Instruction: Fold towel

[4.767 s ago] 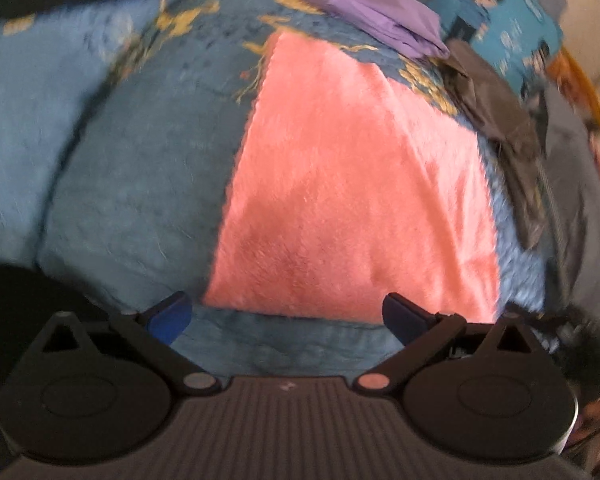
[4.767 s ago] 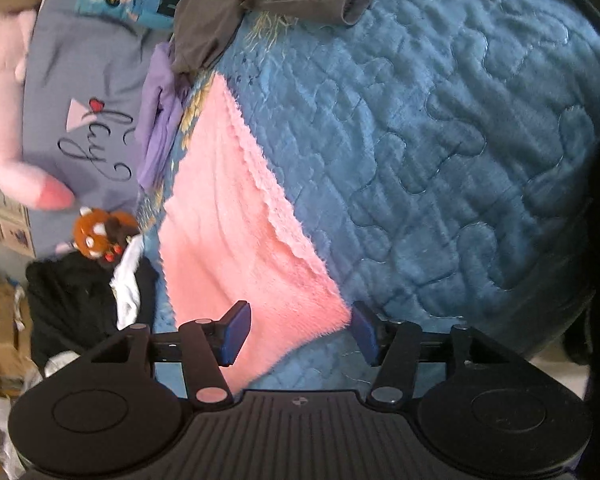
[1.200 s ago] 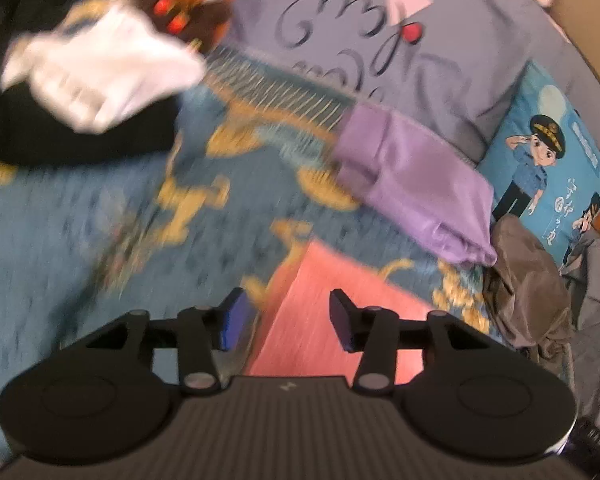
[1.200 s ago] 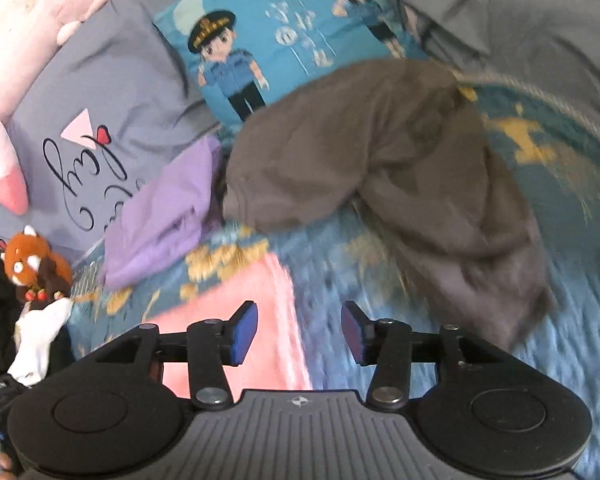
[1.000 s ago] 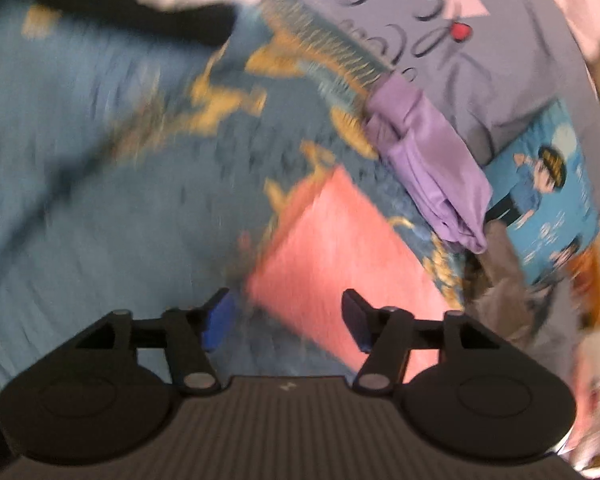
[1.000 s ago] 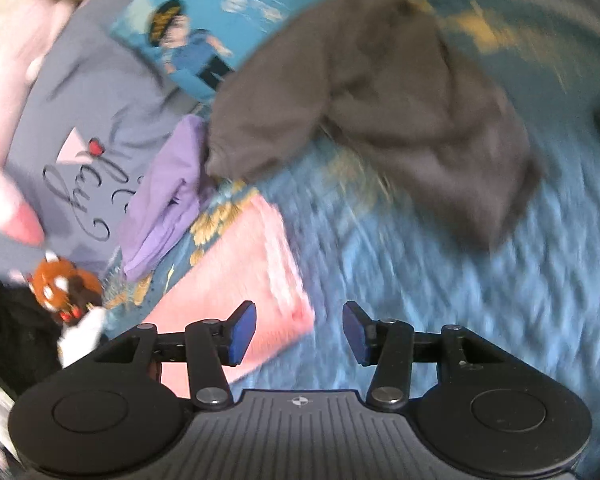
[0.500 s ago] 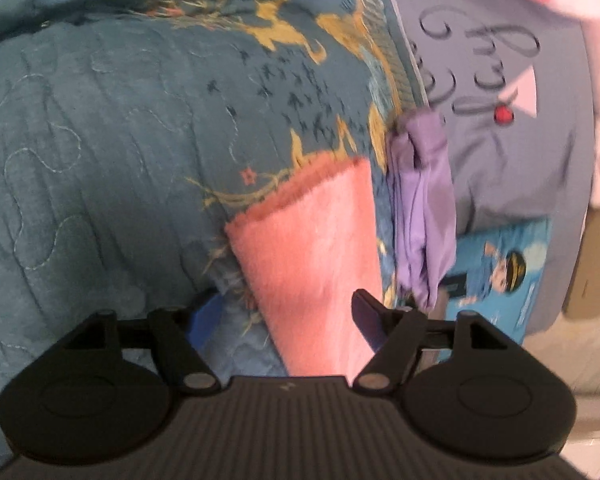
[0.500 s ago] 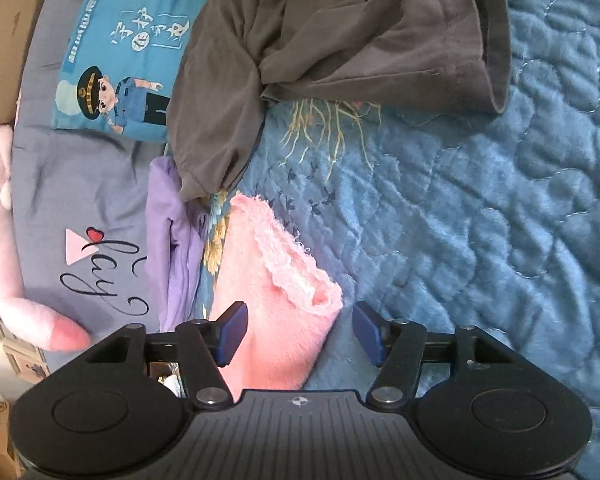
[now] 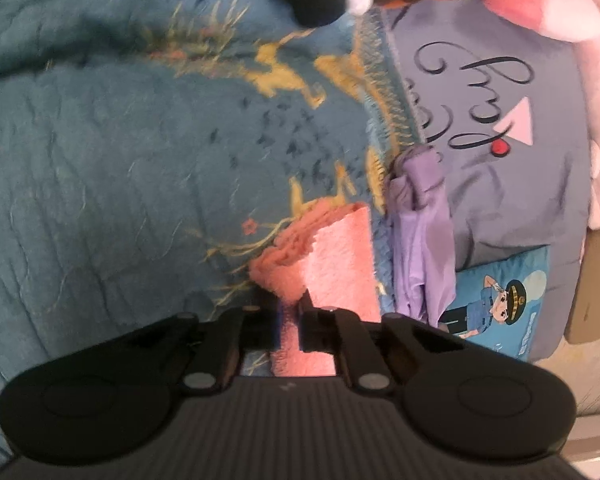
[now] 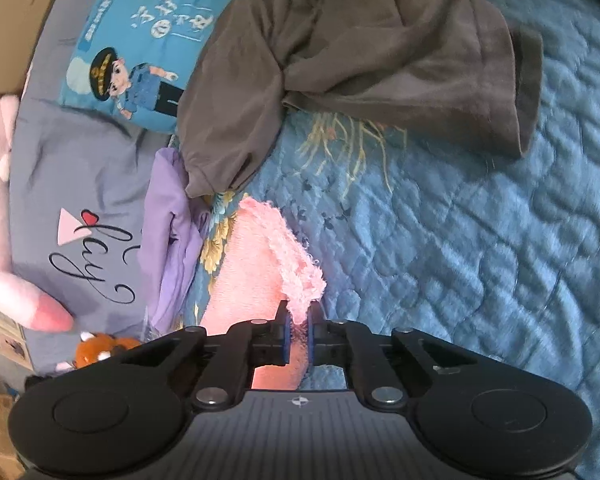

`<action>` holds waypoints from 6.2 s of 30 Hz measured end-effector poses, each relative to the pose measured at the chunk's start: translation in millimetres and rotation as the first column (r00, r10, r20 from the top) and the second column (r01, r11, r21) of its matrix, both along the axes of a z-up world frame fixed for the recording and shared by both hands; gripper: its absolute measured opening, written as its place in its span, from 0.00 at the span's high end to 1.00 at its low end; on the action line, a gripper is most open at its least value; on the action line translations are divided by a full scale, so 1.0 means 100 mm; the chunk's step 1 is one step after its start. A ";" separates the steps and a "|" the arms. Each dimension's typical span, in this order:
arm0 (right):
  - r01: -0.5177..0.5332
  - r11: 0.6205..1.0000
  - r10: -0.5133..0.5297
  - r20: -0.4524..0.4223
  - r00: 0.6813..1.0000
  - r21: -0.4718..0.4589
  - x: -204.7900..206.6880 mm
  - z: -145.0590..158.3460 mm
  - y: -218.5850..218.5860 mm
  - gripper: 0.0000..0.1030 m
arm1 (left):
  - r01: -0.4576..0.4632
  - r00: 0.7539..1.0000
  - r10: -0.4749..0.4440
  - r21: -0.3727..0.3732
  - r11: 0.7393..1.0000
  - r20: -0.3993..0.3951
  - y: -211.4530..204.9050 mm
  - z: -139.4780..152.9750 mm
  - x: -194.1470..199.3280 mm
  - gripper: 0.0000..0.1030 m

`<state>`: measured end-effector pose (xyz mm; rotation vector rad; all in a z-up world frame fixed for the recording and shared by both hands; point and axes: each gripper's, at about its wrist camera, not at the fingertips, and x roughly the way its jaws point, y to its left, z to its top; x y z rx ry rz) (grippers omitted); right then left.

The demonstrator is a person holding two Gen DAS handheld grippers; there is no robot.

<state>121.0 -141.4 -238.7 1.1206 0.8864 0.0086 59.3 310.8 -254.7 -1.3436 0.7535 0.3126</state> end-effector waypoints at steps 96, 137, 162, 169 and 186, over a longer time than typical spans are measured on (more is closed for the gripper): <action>-0.100 0.970 0.129 0.121 0.984 -0.223 -0.75 0.32 0.03 0.94 | 0.149 0.981 -0.131 0.122 0.981 -0.143 -0.18 0.07 -0.88 0.90; -0.685 0.551 0.801 0.072 0.594 -0.477 -0.75 0.55 2.44 0.94 | 0.190 0.982 -0.187 0.143 0.971 -0.032 0.06 0.20 -1.00 0.92; -0.506 0.161 0.942 -0.022 0.335 -0.847 -1.41 0.58 2.74 0.79 | 0.284 0.948 -0.307 0.217 0.934 0.080 0.14 0.68 -0.90 0.90; -0.455 0.204 0.915 0.004 0.402 -0.867 -1.52 0.74 2.26 0.76 | 0.340 0.931 -0.361 0.231 0.912 0.053 -0.03 0.62 -0.80 0.90; -0.572 0.311 0.833 -0.071 0.548 -0.759 -0.85 0.47 2.01 0.77 | 0.407 0.913 -0.390 0.285 0.868 -0.117 -0.20 0.33 -0.69 0.82</action>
